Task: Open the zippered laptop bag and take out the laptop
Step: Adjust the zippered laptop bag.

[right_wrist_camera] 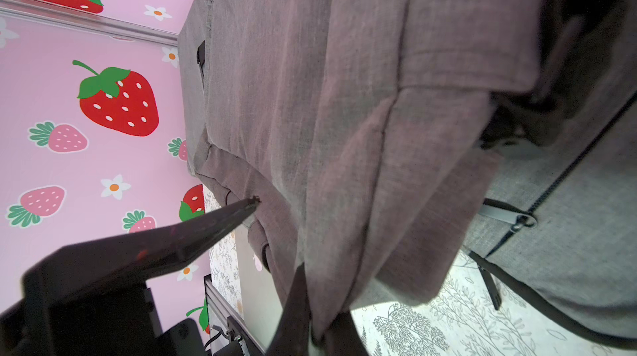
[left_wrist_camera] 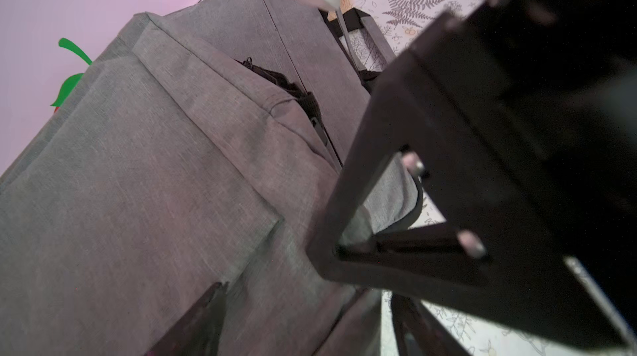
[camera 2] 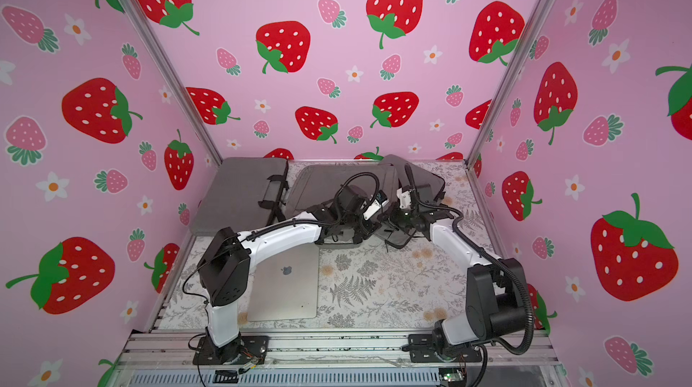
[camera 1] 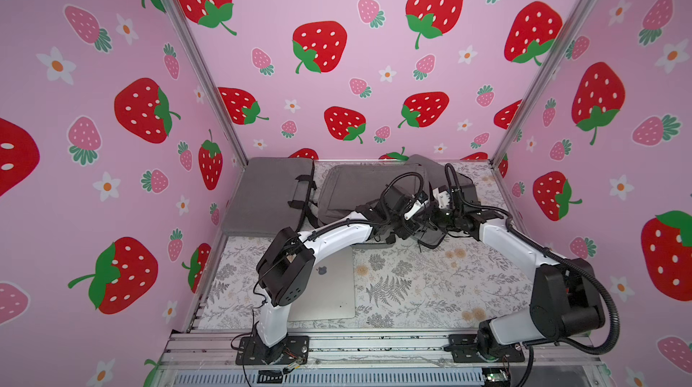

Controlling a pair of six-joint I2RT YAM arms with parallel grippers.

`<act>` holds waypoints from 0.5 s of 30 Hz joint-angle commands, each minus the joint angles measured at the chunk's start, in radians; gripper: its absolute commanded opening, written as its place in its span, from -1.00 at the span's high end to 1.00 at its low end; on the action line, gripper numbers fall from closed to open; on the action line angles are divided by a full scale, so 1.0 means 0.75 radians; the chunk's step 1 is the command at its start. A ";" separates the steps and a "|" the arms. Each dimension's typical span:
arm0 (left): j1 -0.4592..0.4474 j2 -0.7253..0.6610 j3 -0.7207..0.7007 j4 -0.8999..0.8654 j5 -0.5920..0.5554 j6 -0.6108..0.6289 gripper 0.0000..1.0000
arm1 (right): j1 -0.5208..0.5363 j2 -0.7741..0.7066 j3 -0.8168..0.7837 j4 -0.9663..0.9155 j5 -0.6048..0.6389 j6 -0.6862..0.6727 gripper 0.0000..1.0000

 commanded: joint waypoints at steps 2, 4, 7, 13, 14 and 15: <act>0.006 0.023 0.056 0.014 -0.006 0.002 -0.18 | 0.003 -0.003 0.014 0.101 -0.092 0.038 0.84; 0.009 0.030 0.067 -0.007 0.015 0.004 0.10 | -0.003 -0.003 0.006 0.112 -0.099 0.047 0.84; 0.009 0.042 0.074 -0.034 0.028 0.004 0.35 | -0.009 -0.002 -0.005 0.144 -0.115 0.067 0.84; 0.022 0.032 0.103 -0.085 0.042 -0.007 1.00 | -0.019 -0.005 -0.009 0.125 -0.097 0.037 0.62; 0.028 0.026 0.104 -0.088 0.048 -0.014 1.00 | -0.023 -0.012 -0.011 0.112 -0.081 0.018 0.51; 0.033 0.019 0.106 -0.090 0.059 -0.022 1.00 | -0.029 -0.023 -0.015 0.101 -0.068 0.001 0.37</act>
